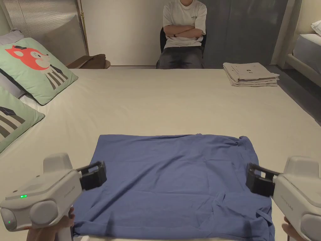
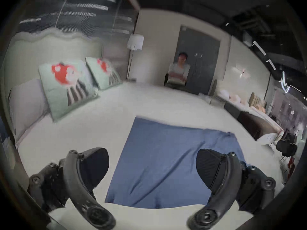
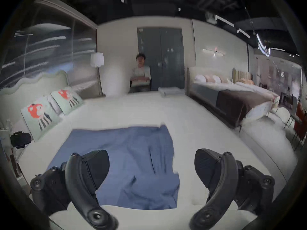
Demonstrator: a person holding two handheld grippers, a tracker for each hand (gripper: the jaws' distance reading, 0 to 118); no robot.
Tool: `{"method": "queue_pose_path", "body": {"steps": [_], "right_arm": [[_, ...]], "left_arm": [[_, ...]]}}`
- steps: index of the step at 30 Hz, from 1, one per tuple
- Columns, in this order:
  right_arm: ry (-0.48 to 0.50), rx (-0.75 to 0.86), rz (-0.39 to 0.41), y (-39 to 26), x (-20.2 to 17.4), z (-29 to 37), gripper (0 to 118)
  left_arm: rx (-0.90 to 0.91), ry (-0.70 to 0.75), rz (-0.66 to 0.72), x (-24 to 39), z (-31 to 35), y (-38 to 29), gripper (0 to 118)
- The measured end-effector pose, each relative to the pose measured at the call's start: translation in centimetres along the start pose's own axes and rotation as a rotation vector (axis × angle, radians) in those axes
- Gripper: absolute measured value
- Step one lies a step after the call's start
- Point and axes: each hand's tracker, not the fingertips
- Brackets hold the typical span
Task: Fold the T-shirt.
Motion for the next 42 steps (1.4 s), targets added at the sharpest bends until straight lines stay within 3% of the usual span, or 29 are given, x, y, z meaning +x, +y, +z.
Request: {"method": "queue_pose_path", "body": {"steps": [6,7,8,10,12,13,23,32,36,37,40,41,42], "right_arm": [[-0.004,0.161,0.077,2.9,-2.6,1.2,103],[-0.004,0.180,0.090,3.1,-2.9,1.4,99],[-0.011,0.202,0.101,3.2,-3.2,1.6,87],[-0.031,0.218,0.124,3.2,-3.6,1.6,61],[-0.037,0.230,0.133,3.2,-3.8,1.6,18],[-0.035,0.234,0.134,3.2,-3.9,1.6,4],[-0.003,0.248,0.117,2.9,-3.3,1.3,0],[-0.005,0.219,0.115,1.8,-2.9,0.9,0],[0.001,0.199,0.108,1.0,-2.6,0.8,0],[0.002,0.195,0.107,0.8,-2.6,0.7,0],[-0.002,0.171,0.111,0.1,-2.6,0.5,0],[-0.003,0.161,0.111,-0.1,-2.6,0.5,0],[-0.002,0.151,0.111,-0.3,-2.5,0.4,0]], "left_arm": [[0.220,-0.008,-0.157,4.4,1.1,2.1,105],[0.231,-0.010,-0.179,4.9,1.2,2.2,103],[0.247,-0.009,-0.191,5.4,1.3,2.2,96],[0.254,-0.022,-0.219,5.9,1.3,2.1,68],[0.251,-0.020,-0.260,6.6,1.2,2.0,14],[0.247,-0.024,-0.264,6.6,1.1,1.9,0],[0.159,-0.041,-0.192,4.2,-0.2,1.4,0],[-0.181,-0.002,-0.152,-2.2,-1.2,-3.6,0],[-0.294,0.053,-0.145,-5.1,-1.3,-6.5,3],[-0.304,0.059,-0.120,-5.6,-1.2,-7.0,12],[-0.383,0.077,-0.070,-7.0,-1.4,-8.8,93],[-0.396,0.081,-0.066,-7.3,-1.4,-9.3,110],[-0.387,0.081,-0.064,-7.4,-1.1,-9.8,109]]}}
